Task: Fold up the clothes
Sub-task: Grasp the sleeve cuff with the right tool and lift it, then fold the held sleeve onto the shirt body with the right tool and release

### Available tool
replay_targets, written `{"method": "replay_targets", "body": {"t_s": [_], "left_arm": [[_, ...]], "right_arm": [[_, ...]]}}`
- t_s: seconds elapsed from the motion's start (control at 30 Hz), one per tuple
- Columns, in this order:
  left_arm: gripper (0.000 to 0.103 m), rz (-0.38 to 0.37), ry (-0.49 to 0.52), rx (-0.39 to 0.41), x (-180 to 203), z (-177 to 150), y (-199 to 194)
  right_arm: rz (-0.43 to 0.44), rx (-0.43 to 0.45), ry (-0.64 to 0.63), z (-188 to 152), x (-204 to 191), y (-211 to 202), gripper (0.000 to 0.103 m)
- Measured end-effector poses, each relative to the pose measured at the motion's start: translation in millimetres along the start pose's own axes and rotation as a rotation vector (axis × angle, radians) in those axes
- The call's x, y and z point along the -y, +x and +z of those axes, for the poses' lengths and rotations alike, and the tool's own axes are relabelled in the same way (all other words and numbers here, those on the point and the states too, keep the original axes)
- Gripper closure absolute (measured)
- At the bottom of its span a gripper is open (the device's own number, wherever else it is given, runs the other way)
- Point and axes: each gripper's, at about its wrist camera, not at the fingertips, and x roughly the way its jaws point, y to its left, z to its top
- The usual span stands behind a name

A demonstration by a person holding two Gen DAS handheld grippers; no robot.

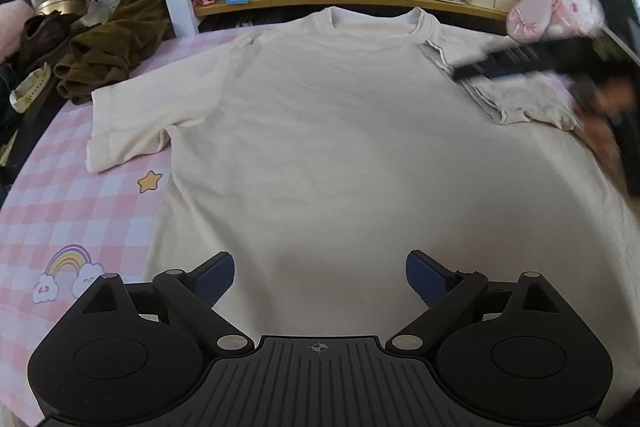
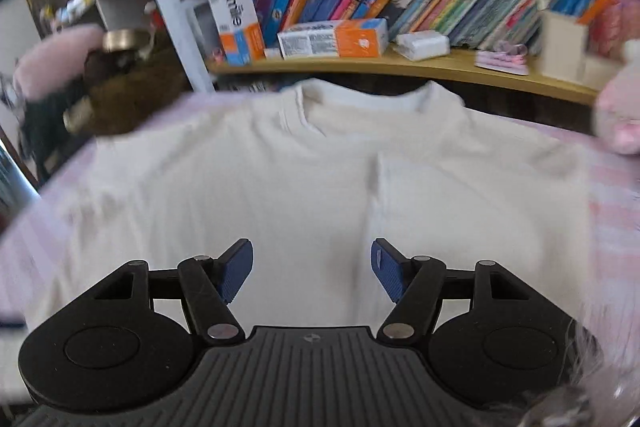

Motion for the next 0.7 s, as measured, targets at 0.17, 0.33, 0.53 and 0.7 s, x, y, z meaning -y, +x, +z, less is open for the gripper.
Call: {"method": "replay_targets", "body": {"t_s": [0.17, 0.33, 0.53, 0.7], "left_arm": [[0.008, -0.020, -0.002, 0.004, 3.2, 3.9, 3.7], [0.008, -0.042, -0.004, 0.011, 11.8, 8.4, 5.5], [0.008, -0.066, 0.018, 0.010, 28.9, 10.6, 6.4], [0.008, -0.058, 0.055, 0.014, 43.9, 9.8, 2.9]], "right_arm": [[-0.172, 0.027, 0.014, -39.6, 13.1, -40.8, 0.040], [-0.383, 0.014, 0.117, -58.4, 52.7, -72.0, 0.050], [-0.334, -0.025, 0.229, -55.0, 94.0, -69.1, 0.063], [-0.274, -0.052, 0.226, -42.5, 99.5, -51.7, 0.085]]}}
